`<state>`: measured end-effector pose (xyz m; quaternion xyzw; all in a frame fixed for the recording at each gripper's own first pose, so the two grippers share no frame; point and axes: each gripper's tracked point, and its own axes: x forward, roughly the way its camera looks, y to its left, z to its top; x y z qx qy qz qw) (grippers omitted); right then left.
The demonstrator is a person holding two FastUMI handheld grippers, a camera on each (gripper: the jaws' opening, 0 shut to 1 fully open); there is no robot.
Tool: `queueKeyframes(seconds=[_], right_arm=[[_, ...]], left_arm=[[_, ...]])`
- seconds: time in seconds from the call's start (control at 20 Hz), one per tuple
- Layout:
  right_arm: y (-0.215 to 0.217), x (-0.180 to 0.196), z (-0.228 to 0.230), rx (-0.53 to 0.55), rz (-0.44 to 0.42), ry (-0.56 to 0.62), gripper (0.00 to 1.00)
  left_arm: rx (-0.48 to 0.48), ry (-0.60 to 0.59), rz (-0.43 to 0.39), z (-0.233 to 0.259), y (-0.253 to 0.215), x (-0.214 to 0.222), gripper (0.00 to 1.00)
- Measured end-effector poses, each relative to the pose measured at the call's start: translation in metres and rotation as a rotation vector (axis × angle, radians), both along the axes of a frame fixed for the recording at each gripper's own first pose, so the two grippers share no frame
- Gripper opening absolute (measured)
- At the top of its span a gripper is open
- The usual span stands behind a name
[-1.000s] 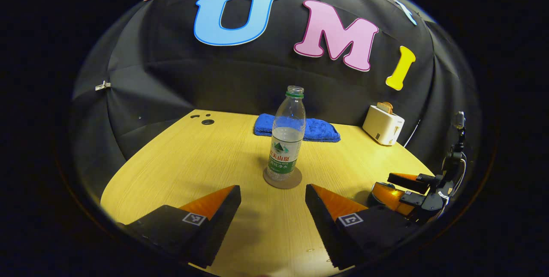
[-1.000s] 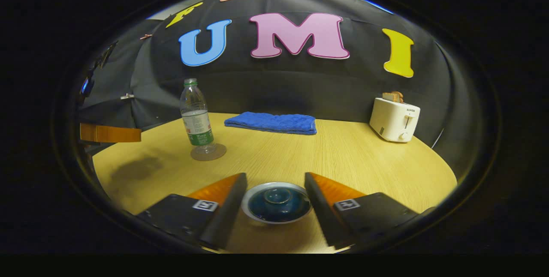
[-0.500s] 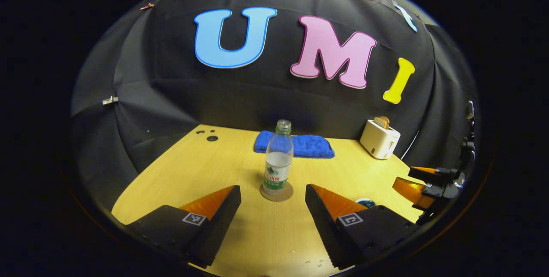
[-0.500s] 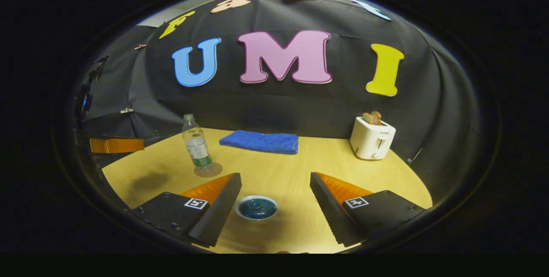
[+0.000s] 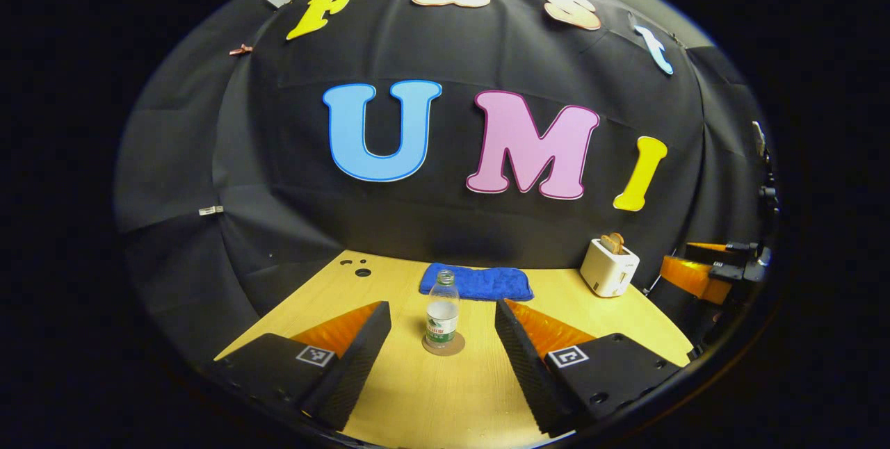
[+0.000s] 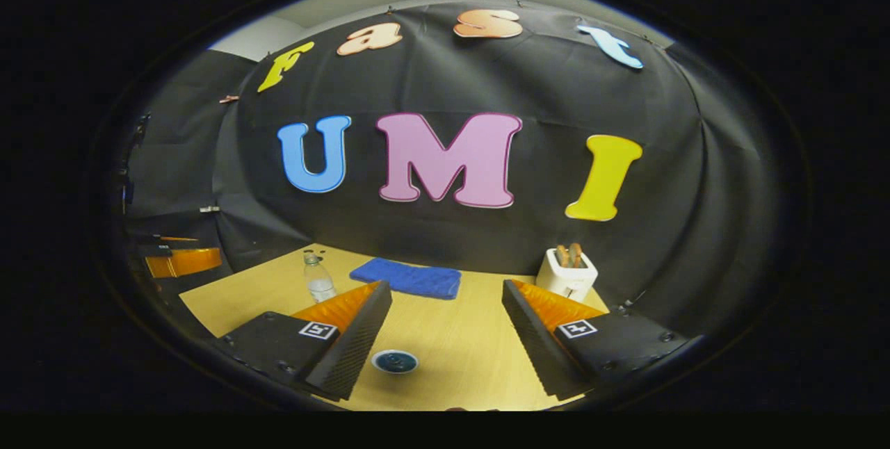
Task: Open the teacup lid with one hand, grasp the water bottle and pour water into the teacup with the other hand; after pouring, place the water bottle on the coaster and then close the teacup lid.
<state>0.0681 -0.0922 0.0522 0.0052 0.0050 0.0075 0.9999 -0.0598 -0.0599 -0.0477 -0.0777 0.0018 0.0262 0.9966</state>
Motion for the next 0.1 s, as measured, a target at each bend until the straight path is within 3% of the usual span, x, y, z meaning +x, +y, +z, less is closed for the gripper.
queueKeyframes(seconds=[0.1], right_arm=[[-0.0016, -0.0183, 0.0012, 0.022, -0.013, 0.017, 0.99]], left_arm=[[-0.021, 0.001, 0.024, 0.0034, -0.0113, -0.0167, 0.95]])
